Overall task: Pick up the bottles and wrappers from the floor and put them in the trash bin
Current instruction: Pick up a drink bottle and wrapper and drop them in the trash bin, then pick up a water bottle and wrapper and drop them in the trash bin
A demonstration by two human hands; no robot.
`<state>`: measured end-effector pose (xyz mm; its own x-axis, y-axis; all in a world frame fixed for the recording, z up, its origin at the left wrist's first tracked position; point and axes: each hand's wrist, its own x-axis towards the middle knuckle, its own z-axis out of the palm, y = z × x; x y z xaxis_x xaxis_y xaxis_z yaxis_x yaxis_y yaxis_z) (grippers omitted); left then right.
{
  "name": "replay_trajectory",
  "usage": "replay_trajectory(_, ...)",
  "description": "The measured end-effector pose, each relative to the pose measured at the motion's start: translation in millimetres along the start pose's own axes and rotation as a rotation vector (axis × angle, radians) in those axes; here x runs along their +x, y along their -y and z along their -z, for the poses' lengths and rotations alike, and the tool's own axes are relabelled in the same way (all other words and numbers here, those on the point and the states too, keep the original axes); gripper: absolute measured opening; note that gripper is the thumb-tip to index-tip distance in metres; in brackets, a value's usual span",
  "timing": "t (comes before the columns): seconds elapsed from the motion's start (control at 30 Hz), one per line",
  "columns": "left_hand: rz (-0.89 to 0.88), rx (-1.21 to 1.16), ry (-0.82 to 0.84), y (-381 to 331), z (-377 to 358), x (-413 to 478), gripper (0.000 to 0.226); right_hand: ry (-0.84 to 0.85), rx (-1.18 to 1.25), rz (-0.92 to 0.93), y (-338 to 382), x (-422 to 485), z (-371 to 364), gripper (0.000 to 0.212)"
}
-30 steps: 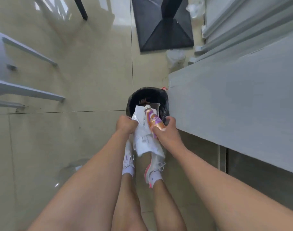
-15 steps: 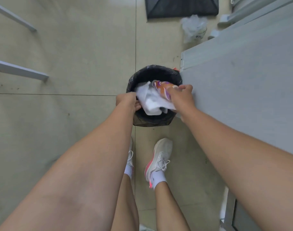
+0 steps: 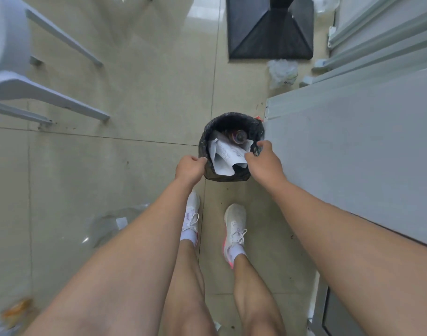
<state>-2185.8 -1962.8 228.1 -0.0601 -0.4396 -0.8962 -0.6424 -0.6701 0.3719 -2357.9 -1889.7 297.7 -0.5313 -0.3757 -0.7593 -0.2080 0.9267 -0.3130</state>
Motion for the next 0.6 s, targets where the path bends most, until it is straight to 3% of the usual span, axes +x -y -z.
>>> replay_trajectory(0.3, -0.281, 0.415, -0.257, 22, 98, -189, 0.069, 0.131, -0.523, 0.495, 89, -147, 34, 0.055)
replay_trajectory(0.47, -0.267, 0.567, -0.562, 43, 139, -354, 0.08, 0.163, -0.717, 0.827, 136, -273, 60, 0.055)
replay_trajectory(0.6, -0.197, 0.513, -0.82, 81, 159, -482, 0.082, 0.2, -0.853, 1.12, 163, -377, 68, 0.053)
